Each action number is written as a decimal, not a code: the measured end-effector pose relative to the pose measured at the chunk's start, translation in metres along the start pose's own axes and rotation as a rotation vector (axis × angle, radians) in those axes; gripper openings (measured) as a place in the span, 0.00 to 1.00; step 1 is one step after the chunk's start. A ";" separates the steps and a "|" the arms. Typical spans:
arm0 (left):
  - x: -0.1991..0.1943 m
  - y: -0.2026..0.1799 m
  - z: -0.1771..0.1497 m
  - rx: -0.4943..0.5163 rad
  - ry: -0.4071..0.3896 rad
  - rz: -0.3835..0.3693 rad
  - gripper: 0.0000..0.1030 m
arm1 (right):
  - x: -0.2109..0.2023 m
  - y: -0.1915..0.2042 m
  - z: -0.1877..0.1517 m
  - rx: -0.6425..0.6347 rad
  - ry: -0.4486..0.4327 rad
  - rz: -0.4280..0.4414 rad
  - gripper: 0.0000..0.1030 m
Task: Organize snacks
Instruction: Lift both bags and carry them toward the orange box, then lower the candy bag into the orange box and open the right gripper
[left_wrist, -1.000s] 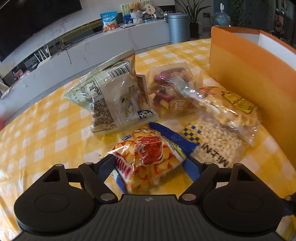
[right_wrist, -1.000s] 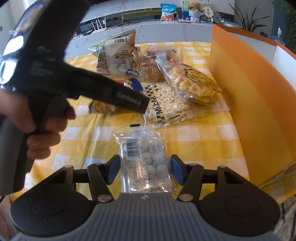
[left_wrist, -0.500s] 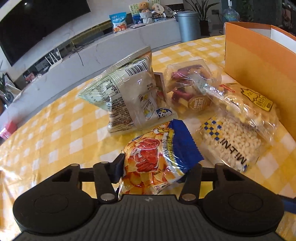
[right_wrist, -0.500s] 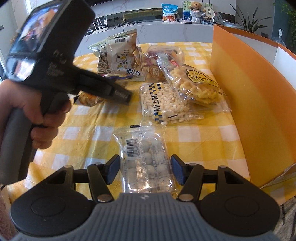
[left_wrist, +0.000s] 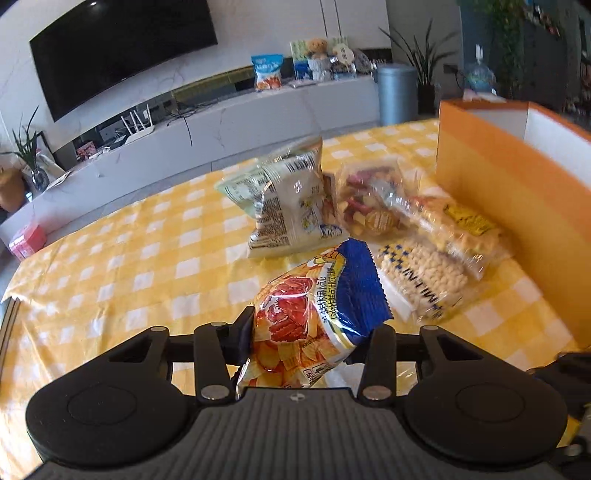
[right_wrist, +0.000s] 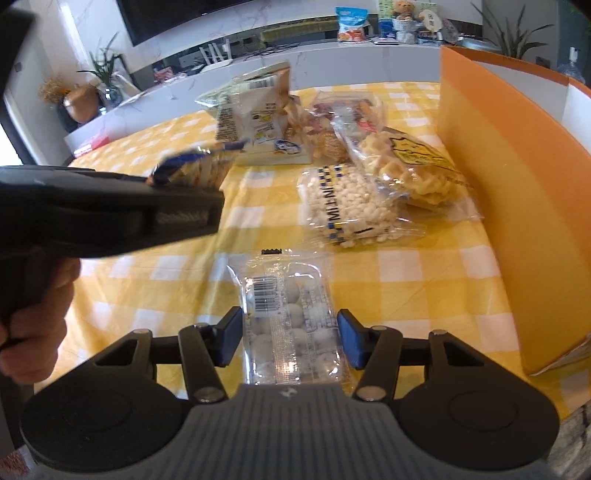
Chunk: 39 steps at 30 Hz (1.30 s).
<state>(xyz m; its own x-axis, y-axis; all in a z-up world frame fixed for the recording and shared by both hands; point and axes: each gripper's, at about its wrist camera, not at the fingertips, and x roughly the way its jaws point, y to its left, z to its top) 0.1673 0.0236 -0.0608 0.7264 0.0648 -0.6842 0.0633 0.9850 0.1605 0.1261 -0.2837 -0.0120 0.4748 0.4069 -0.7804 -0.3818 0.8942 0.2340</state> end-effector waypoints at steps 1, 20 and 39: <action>-0.005 0.001 0.002 -0.012 -0.001 -0.013 0.48 | 0.000 0.001 0.000 -0.003 -0.003 0.016 0.52; -0.097 0.025 0.016 -0.175 -0.181 -0.186 0.47 | -0.030 0.007 0.004 0.050 -0.096 0.281 0.53; -0.106 0.039 0.019 -0.280 -0.238 -0.388 0.48 | -0.163 -0.086 0.058 0.230 -0.433 0.070 0.53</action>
<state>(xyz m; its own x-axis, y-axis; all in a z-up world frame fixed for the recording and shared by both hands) 0.1055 0.0521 0.0312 0.8232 -0.3188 -0.4698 0.1968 0.9364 -0.2905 0.1272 -0.4161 0.1287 0.7588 0.4640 -0.4571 -0.2624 0.8601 0.4375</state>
